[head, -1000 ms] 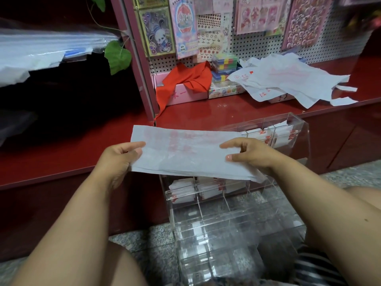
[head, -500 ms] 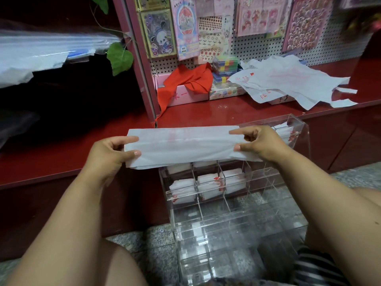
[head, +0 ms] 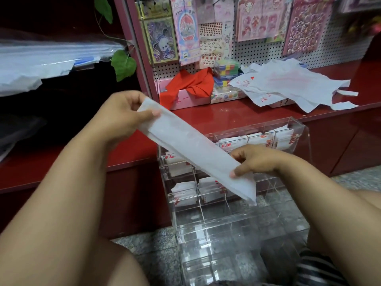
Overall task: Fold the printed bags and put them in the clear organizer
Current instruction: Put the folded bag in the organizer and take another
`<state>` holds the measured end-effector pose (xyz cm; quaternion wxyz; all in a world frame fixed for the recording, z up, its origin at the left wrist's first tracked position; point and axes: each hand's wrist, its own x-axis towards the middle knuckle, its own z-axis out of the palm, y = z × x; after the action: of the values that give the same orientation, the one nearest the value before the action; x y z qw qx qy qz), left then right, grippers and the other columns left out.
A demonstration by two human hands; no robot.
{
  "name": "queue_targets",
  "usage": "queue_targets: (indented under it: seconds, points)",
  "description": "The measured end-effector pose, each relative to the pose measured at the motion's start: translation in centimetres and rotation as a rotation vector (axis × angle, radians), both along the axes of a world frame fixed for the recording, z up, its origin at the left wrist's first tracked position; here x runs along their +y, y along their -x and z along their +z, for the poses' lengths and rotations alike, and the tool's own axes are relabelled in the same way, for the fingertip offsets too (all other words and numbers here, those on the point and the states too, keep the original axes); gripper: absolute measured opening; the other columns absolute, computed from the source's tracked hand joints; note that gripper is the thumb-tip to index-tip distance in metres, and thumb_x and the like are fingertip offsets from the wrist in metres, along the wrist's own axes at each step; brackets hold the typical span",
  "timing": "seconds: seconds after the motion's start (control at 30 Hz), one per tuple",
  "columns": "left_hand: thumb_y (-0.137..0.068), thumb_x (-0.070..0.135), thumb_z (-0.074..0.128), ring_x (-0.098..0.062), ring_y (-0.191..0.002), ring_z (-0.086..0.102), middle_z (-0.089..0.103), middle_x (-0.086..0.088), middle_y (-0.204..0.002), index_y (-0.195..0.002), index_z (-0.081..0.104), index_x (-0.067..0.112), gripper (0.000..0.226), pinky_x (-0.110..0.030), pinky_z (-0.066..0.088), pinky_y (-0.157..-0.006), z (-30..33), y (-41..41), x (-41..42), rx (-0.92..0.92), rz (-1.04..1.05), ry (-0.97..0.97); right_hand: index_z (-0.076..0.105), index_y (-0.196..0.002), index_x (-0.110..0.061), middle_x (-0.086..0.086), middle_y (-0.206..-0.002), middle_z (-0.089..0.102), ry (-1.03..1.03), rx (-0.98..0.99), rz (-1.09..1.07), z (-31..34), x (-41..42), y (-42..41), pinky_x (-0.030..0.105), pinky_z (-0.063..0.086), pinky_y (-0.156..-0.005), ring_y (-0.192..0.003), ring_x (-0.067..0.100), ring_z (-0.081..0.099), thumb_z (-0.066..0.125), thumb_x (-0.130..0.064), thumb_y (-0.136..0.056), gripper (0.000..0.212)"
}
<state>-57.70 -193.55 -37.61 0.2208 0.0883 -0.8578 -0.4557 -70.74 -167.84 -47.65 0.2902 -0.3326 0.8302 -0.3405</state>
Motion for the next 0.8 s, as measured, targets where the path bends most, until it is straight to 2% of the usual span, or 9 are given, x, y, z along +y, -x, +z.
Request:
queue_targets:
  seconds: [0.07, 0.17, 0.23, 0.3, 0.4, 0.47, 0.63, 0.73, 0.8]
  points:
    - [-0.082, 0.003, 0.074, -0.008, -0.061, 0.06, 0.066, -0.002, -0.072, -0.077, 0.063, 0.014, 0.016, -0.021, 0.049, -0.06, 0.9, 1.0, 1.8, -0.018, -0.069, 0.018, 0.067, -0.103, -0.016, 0.0, -0.105, 0.071, 0.255, -0.217, 0.002, -0.3, -1.0, -1.1, 0.034, 0.051, -0.095, -0.099, 0.018, 0.066, 0.078, -0.022, -0.073, 0.032]
    - [-0.077, 0.0, 0.077, -0.017, -0.067, 0.064, 0.068, -0.007, -0.077, -0.08, 0.066, 0.013, 0.017, -0.028, 0.053, -0.064, 1.3, 2.5, 3.7, -0.024, -0.113, 0.007, 0.071, -0.089, -0.016, -0.001, -0.09, 0.073, 0.536, -0.327, -0.086, -0.7, -2.6, -2.6, 0.032, 0.055, -0.081, -0.083, 0.014, 0.067, 0.076, -0.013, -0.078, 0.013]
    - [-0.077, 0.0, 0.077, -0.017, -0.07, 0.066, 0.067, -0.006, -0.083, -0.092, 0.064, 0.011, 0.022, -0.026, 0.054, -0.062, 0.7, 3.3, 4.5, 0.093, -0.046, -0.192, 0.071, -0.083, -0.016, -0.001, -0.083, 0.074, 0.641, -0.329, -0.182, -0.6, -3.2, -3.1, 0.033, 0.056, -0.075, -0.075, 0.015, 0.067, 0.071, -0.004, -0.08, 0.013]
    - [-0.084, 0.008, 0.072, -0.017, -0.076, 0.068, 0.07, -0.007, -0.093, -0.109, 0.06, 0.007, 0.028, -0.027, 0.055, -0.064, -0.4, 3.6, 5.3, 0.156, -0.041, -0.559, 0.071, -0.086, -0.013, 0.002, -0.084, 0.074, 0.724, -0.383, -0.266, -0.5, -3.5, -3.2, 0.032, 0.056, -0.071, -0.073, 0.016, 0.068, 0.071, -0.001, -0.078, 0.015]
    - [-0.095, 0.028, 0.057, -0.016, -0.077, 0.071, 0.075, -0.003, -0.084, -0.102, 0.063, 0.009, 0.021, -0.032, 0.057, -0.078, -3.3, 3.4, 6.9, 0.027, -0.148, -0.778, 0.07, -0.089, -0.01, 0.006, -0.087, 0.074, 0.786, -0.422, -0.353, -0.5, -3.8, -3.1, 0.034, 0.057, -0.074, -0.075, 0.02, 0.069, 0.072, 0.003, -0.076, 0.018]
    - [-0.1, 0.036, 0.046, -0.014, -0.077, 0.072, 0.074, 0.0, -0.077, -0.1, 0.063, 0.009, 0.032, -0.034, 0.056, -0.085, -5.0, 3.5, 7.6, -0.018, -0.151, -0.798, 0.069, -0.09, -0.009, 0.008, -0.091, 0.074, 0.793, -0.416, -0.393, -0.8, -4.1, -3.2, 0.038, 0.057, -0.079, -0.079, 0.023, 0.069, 0.074, 0.004, -0.074, 0.021]
    - [-0.101, 0.038, 0.048, -0.025, -0.097, 0.069, 0.068, -0.014, -0.112, -0.121, 0.053, 0.002, 0.042, -0.044, 0.054, -0.092, -7.1, 5.1, 8.5, -0.035, 0.008, -0.71, 0.069, -0.086, -0.009, 0.008, -0.086, 0.074, 0.763, -0.37, -0.396, -2.0, -5.5, -4.2, 0.037, 0.057, -0.076, -0.077, 0.023, 0.069, 0.075, 0.009, -0.07, 0.025]
    - [-0.102, 0.034, 0.047, -0.024, -0.084, 0.059, 0.062, -0.015, -0.097, -0.11, 0.053, 0.002, 0.033, -0.041, 0.053, -0.08, -7.2, 5.6, 8.4, -0.029, 0.085, -0.551, 0.07, -0.095, -0.005, 0.011, -0.096, 0.074, 0.723, -0.324, -0.36, -2.3, -5.9, -4.4, 0.039, 0.057, -0.083, -0.087, 0.025, 0.07, 0.076, 0.009, -0.07, 0.029]
    - [-0.096, 0.039, 0.05, -0.027, -0.082, 0.055, 0.061, -0.022, -0.092, -0.101, 0.055, 0.004, 0.036, -0.056, 0.054, -0.084, -7.0, 5.6, 7.6, -0.031, 0.093, -0.532, 0.07, -0.096, -0.008, 0.009, -0.098, 0.074, 0.686, -0.316, -0.35, -2.3, -5.8, -4.2, 0.039, 0.056, -0.084, -0.09, 0.024, 0.071, 0.077, 0.006, -0.071, 0.03]
